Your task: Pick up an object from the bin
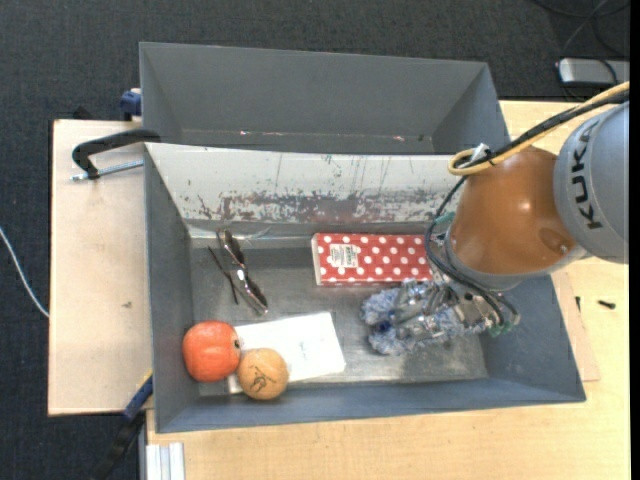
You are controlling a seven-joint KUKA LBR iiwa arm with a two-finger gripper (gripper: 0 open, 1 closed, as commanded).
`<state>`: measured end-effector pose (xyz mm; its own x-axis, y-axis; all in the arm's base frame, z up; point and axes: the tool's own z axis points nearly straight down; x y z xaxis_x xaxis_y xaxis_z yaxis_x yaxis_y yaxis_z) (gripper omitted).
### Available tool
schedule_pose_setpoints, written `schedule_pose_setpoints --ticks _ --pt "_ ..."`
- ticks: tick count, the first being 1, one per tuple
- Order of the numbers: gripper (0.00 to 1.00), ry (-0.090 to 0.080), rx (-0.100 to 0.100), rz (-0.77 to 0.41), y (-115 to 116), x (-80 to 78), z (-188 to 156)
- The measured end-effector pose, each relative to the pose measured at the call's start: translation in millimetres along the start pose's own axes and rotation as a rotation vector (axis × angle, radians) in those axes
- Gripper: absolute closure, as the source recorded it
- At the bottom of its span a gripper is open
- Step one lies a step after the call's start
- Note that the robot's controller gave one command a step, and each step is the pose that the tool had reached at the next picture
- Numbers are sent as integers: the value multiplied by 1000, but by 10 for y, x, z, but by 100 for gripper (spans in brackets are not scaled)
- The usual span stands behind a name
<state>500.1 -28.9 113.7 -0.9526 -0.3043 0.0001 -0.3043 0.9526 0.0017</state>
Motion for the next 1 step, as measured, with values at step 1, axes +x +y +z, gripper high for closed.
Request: schedule_pose_setpoints --ticks 1 --pt "100 -5 3 -35 -134 -65 -1543"
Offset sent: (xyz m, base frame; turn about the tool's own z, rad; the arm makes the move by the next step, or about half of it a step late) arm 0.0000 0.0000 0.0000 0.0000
